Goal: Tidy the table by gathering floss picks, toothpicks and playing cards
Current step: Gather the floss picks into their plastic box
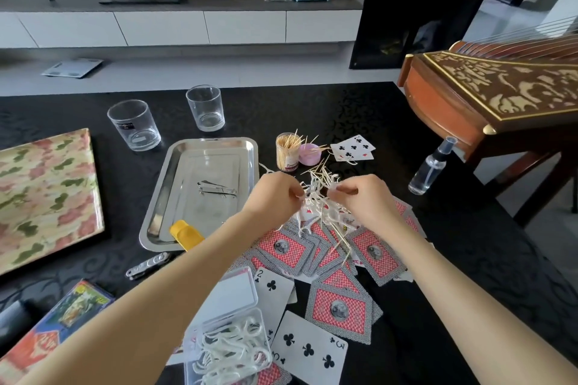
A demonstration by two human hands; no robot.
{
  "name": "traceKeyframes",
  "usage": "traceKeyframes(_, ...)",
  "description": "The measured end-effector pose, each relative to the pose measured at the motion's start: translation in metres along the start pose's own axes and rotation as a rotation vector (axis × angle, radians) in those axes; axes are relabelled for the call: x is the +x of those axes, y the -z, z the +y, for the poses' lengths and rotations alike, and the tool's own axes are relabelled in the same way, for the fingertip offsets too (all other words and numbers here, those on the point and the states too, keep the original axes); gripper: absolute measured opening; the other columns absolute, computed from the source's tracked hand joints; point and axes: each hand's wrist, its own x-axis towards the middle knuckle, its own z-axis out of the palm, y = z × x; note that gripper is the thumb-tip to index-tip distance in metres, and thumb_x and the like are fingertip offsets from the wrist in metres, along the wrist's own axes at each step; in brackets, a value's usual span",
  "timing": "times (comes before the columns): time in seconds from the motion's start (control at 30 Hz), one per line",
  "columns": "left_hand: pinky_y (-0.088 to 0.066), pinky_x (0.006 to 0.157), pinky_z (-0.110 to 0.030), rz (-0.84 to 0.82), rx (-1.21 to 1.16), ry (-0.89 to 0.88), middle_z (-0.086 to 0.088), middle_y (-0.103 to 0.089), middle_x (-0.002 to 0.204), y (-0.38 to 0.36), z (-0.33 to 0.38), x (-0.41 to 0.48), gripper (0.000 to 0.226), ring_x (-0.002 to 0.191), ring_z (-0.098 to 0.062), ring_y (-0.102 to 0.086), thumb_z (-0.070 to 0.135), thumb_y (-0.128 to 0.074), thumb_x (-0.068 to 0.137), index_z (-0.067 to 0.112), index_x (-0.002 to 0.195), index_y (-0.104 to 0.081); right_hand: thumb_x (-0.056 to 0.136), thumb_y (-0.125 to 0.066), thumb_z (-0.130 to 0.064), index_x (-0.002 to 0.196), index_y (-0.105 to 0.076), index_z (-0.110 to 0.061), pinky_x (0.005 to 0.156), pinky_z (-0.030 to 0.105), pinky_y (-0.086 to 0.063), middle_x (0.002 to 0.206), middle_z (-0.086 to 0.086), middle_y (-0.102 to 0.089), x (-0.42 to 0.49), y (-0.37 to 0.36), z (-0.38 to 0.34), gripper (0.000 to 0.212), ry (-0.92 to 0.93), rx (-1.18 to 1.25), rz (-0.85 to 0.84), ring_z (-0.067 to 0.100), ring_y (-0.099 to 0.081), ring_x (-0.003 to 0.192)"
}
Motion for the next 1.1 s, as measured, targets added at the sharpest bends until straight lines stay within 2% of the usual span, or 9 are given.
traceKeyframes(0.07,-0.049,0.076,-0.022,0.042,-0.063,0.041,-0.005,-0.072,0.101,0.011,0.002,-0.007,0.021,0.085,-0.016,-0.064,0.014,-0.062,0.086,0.009,0.104,-0.072,0.087,-0.066,-0.026,0.074,-0.072,-0.01,0.045,0.022,-0.039,0.056,0.001,-0.063,-0.006,0.006,-0.005,0.021,-0.009,0.119,0.039,0.011,-0.054,0.046)
traceKeyframes(0.17,-0.055,0.073,-0.025,0.046,-0.24,0.126,-0.006,-0.073,0.091,0.028,0.007,-0.027,0.019,0.072,-0.016,-0.065,0.017,-0.067,0.084,0.008,0.1,-0.072,0.088,-0.064,-0.025,0.072,-0.073,-0.008,0.053,0.036,-0.046,0.067,0.014,-0.068,-0.019,0.011,-0.016,0.025,-0.022,0.254,-0.008,0.027,-0.056,0.055)
traceKeyframes(0.4,-0.054,0.061,-0.011,-0.069,-0.553,0.271,0.004,-0.072,0.072,0.057,0.006,-0.109,0.005,0.059,-0.003,-0.066,0.016,-0.07,0.081,0.015,0.086,-0.071,0.083,-0.067,-0.034,0.075,-0.072,-0.013,0.046,0.013,-0.034,0.059,-0.002,-0.064,-0.094,0.005,-0.054,0.023,0.045,0.264,-0.329,0.002,-0.046,0.044)
traceKeyframes(0.57,-0.056,0.062,-0.017,0.035,-0.632,0.396,0.0,-0.071,0.068,0.067,-0.022,-0.159,0.002,0.058,-0.009,-0.064,0.012,-0.07,0.081,0.013,0.083,-0.071,0.087,-0.065,-0.026,0.073,-0.072,-0.018,0.052,0.013,-0.037,0.057,-0.008,-0.06,-0.142,-0.033,-0.072,0.017,0.223,-0.031,-0.476,-0.002,-0.044,0.046)
traceKeyframes(0.63,-0.057,0.066,-0.023,0.077,-0.618,0.453,0.001,-0.069,0.062,0.072,-0.034,-0.173,0.002,0.056,-0.01,-0.061,0.012,-0.07,0.082,0.012,0.081,-0.071,0.086,-0.06,-0.015,0.05,-0.049,-0.023,0.056,0.024,-0.04,0.046,-0.006,-0.038,-0.149,-0.054,-0.08,0.038,0.394,-0.228,-0.394,0.006,-0.03,0.046)
traceKeyframes(0.7,-0.055,0.061,-0.02,0.09,-0.586,0.477,0.005,-0.065,0.055,0.075,-0.042,-0.182,0.005,0.05,-0.006,-0.058,0.011,-0.068,0.083,0.011,0.079,-0.071,0.081,-0.055,-0.008,0.048,-0.03,-0.018,0.053,0.027,-0.037,0.049,-0.005,-0.021,-0.151,-0.073,-0.086,0.042,0.528,-0.4,-0.326,0.012,-0.026,0.052)
traceKeyframes(0.8,-0.049,0.052,-0.012,0.079,-0.584,0.488,0.008,-0.061,0.051,0.076,-0.042,-0.193,0.008,0.05,-0.007,-0.054,0.008,-0.066,0.084,0.008,0.077,-0.07,0.086,-0.058,-0.02,0.061,-0.052,-0.013,0.052,0.027,-0.03,0.061,-0.003,-0.039,-0.156,-0.086,-0.093,0.027,0.557,-0.511,-0.332,0.018,-0.039,0.072)
traceKeyframes(0.93,-0.054,0.063,-0.021,-0.02,-0.643,0.464,0.003,-0.065,0.062,0.073,-0.036,-0.198,0.009,0.053,-0.007,-0.055,0.008,-0.065,0.085,0.006,0.078,-0.07,0.095,-0.05,-0.034,0.101,-0.07,-0.014,0.071,0.022,-0.046,0.096,-0.001,-0.069,-0.159,-0.069,-0.104,0.029,0.269,-0.003,-0.305,0.012,-0.059,0.088)
traceKeyframes(1.1,-0.048,0.056,-0.013,-0.089,-0.643,0.439,0.0,-0.065,0.067,0.067,-0.03,-0.197,0.01,0.055,-0.005,-0.057,0.014,-0.066,0.086,0.006,0.081,-0.069,0.095,-0.053,-0.026,0.098,-0.062,-0.005,0.062,0.026,-0.056,0.085,0.009,-0.07,-0.158,-0.055,-0.118,0.023,-0.176,0.651,-0.358,0.014,-0.066,0.07)
